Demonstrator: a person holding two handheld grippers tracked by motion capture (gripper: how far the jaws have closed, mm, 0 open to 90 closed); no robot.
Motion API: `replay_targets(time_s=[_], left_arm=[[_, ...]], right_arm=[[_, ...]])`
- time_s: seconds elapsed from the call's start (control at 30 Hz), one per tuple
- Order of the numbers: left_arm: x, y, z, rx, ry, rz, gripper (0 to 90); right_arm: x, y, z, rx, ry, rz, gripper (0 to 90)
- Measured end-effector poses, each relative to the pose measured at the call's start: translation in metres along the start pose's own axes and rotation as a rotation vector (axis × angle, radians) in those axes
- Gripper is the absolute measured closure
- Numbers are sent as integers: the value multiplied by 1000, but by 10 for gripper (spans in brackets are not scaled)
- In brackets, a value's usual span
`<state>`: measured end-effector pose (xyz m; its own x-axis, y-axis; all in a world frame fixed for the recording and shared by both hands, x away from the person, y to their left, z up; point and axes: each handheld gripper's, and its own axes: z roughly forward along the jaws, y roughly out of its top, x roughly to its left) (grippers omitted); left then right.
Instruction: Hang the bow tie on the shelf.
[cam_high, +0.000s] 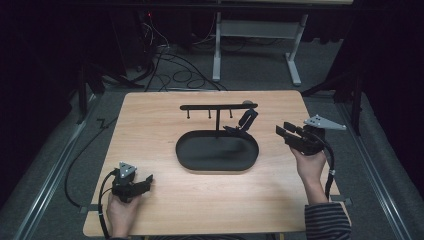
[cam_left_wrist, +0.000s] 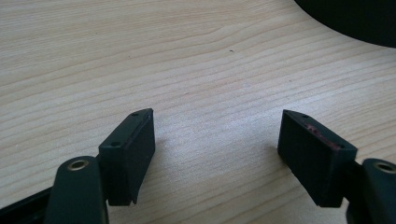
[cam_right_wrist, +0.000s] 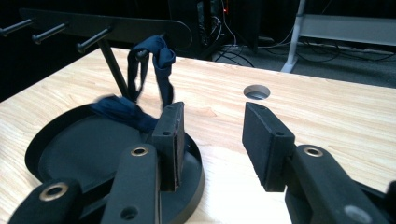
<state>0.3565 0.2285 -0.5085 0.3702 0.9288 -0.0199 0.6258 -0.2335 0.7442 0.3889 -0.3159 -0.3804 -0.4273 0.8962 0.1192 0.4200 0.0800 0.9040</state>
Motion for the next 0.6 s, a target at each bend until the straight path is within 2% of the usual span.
replay_targets(time_s=[0.33, 0.6], left_arm=[[0, 0, 0, 0, -1, -1, 280], [0, 0, 0, 0, 0, -1, 279]], right_arm=[[1, -9, -17, -11, -1, 4, 607], [2, -16, -22, -22, 0, 17, 606]])
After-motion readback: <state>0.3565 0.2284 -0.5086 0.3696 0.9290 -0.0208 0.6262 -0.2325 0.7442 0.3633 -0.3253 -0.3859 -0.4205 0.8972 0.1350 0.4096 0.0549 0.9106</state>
